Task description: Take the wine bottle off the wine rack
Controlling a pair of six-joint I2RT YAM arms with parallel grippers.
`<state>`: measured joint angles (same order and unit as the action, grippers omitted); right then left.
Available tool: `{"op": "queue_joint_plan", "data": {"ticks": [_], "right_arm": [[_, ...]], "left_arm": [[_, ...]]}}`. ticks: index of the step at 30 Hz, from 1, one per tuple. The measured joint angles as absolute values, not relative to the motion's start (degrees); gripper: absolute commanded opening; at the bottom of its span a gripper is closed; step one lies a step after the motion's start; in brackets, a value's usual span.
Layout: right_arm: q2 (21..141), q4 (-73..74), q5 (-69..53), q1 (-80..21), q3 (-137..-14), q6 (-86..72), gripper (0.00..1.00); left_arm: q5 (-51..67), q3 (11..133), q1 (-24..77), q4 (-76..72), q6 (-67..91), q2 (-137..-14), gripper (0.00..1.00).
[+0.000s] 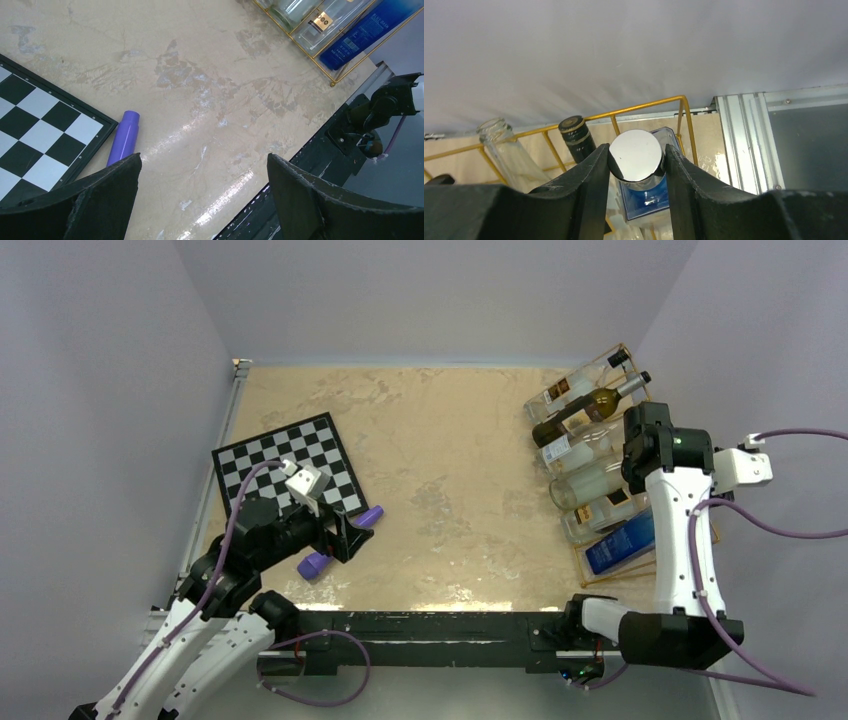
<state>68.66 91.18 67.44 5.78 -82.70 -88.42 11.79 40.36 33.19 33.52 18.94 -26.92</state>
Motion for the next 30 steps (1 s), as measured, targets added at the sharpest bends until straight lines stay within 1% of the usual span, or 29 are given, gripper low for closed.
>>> {"op": "queue_joint_plan", "data": {"ticks": [12,19,30], "right_arm": [[61.9,91.2,66.3,-7.1,-83.3,-77.2,0.0],[57.2,91.2,66.1,-14.0,-81.9,-65.6,0.0],[53.7,88.4,60.2,-23.9,-82.3,-52.5,0.0]], "left_arm": [[11.8,40.4,33.2,33.5,18.9,-24.4,0.99],[11.8,40.4,33.2,33.5,18.9,-23.1,0.99],[11.6,40.4,33.2,33.6,18.9,-22.2,0.99]]}}
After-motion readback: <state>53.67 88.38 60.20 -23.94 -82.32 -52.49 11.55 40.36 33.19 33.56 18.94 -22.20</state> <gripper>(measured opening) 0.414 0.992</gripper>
